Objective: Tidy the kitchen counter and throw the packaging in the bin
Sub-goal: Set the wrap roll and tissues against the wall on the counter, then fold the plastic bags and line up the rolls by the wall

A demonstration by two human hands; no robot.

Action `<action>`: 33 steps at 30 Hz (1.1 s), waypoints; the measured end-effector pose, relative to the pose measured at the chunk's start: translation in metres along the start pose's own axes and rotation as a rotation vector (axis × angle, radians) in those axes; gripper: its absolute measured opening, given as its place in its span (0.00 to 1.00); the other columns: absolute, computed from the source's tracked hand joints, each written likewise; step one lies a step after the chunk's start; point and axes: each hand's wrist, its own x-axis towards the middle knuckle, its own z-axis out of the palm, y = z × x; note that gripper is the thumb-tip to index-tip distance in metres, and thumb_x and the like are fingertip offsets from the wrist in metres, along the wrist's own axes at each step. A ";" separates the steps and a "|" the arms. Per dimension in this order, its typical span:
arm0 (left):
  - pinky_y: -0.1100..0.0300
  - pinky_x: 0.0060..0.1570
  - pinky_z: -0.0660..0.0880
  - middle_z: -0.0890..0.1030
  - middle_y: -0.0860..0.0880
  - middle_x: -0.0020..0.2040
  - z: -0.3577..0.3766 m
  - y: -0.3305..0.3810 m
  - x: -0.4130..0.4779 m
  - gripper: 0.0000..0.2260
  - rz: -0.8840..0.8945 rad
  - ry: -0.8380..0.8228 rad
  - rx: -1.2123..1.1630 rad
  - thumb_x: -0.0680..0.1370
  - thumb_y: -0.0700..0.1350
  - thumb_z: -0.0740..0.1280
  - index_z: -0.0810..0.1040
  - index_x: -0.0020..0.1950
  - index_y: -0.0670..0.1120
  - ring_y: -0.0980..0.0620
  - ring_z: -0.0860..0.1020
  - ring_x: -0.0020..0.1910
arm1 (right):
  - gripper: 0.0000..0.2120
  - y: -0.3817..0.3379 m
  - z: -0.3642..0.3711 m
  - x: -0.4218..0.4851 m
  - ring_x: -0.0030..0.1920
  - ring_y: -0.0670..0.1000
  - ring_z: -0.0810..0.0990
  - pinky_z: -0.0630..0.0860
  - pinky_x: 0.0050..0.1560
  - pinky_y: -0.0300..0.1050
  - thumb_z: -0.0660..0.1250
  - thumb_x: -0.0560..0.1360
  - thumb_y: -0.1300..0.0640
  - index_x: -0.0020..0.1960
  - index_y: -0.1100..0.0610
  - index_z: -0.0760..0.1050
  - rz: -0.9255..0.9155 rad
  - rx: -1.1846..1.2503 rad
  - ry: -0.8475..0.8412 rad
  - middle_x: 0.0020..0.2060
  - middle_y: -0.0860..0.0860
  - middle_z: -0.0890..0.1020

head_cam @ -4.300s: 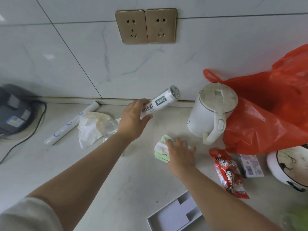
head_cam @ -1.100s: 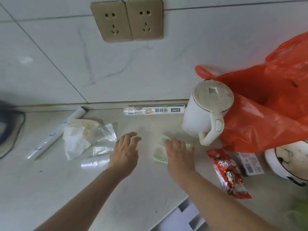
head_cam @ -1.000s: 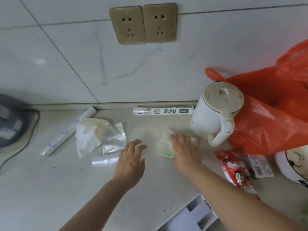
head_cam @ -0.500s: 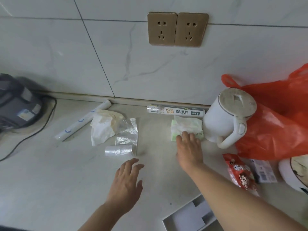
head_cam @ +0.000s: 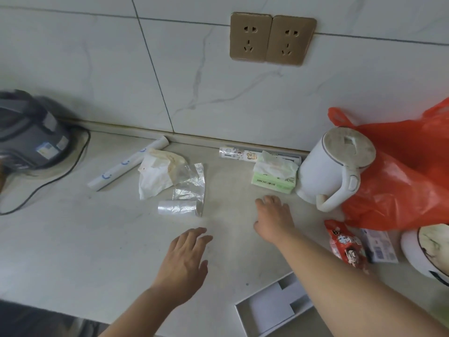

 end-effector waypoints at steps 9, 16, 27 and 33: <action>0.49 0.68 0.66 0.72 0.48 0.71 -0.012 -0.013 -0.041 0.26 -0.097 -0.079 0.070 0.73 0.52 0.70 0.73 0.69 0.49 0.45 0.69 0.71 | 0.19 -0.082 0.023 -0.110 0.64 0.58 0.70 0.72 0.59 0.53 0.62 0.74 0.50 0.63 0.53 0.70 -0.054 0.101 -0.039 0.62 0.52 0.74; 0.55 0.73 0.59 0.62 0.52 0.77 -0.014 -0.041 -0.099 0.26 -0.128 -0.090 -0.013 0.77 0.55 0.64 0.66 0.75 0.52 0.51 0.60 0.76 | 0.23 -0.133 0.028 -0.164 0.66 0.56 0.70 0.72 0.63 0.52 0.62 0.77 0.44 0.68 0.52 0.67 -0.046 0.162 0.054 0.64 0.51 0.74; 0.54 0.73 0.58 0.60 0.52 0.78 -0.040 -0.034 -0.150 0.27 -0.207 -0.017 0.014 0.78 0.54 0.64 0.63 0.76 0.53 0.50 0.57 0.76 | 0.27 -0.152 0.021 -0.205 0.71 0.54 0.66 0.67 0.69 0.52 0.63 0.77 0.46 0.73 0.52 0.64 -0.120 0.220 0.133 0.69 0.51 0.71; 0.50 0.72 0.59 0.62 0.51 0.77 -0.056 -0.034 -0.188 0.27 -0.254 -0.040 0.095 0.77 0.54 0.65 0.65 0.75 0.52 0.48 0.58 0.76 | 0.21 -0.176 0.031 -0.209 0.64 0.56 0.72 0.72 0.61 0.51 0.66 0.75 0.49 0.65 0.54 0.69 -0.181 0.307 0.177 0.61 0.51 0.76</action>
